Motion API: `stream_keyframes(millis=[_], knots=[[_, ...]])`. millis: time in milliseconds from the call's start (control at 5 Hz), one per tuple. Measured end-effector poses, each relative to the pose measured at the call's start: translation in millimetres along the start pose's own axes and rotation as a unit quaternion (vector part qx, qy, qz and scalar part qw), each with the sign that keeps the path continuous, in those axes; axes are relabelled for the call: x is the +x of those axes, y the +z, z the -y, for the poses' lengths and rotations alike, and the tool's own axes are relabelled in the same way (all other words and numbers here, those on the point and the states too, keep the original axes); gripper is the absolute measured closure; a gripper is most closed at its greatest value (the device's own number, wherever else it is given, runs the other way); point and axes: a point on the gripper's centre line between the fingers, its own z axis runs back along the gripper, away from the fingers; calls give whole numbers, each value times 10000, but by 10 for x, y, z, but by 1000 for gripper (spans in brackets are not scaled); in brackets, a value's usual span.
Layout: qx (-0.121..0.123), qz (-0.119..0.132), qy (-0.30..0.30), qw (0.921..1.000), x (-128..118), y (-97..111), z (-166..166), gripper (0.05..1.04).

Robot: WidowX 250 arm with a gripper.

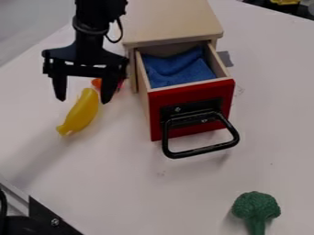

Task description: Put the yellow banana in the drawer

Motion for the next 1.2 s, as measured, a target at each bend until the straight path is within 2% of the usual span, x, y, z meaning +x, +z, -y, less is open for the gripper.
stream_keyframes(millis=[200,600,1000,1200], knots=[[79,-58,33,9999,45,-126,-41,84],[116,-354,308,9988,307,-364,-177,87],[59,-259,309,9992,476,-425,-184,85],[114,-488,379,9980,431,-561,-267,85]])
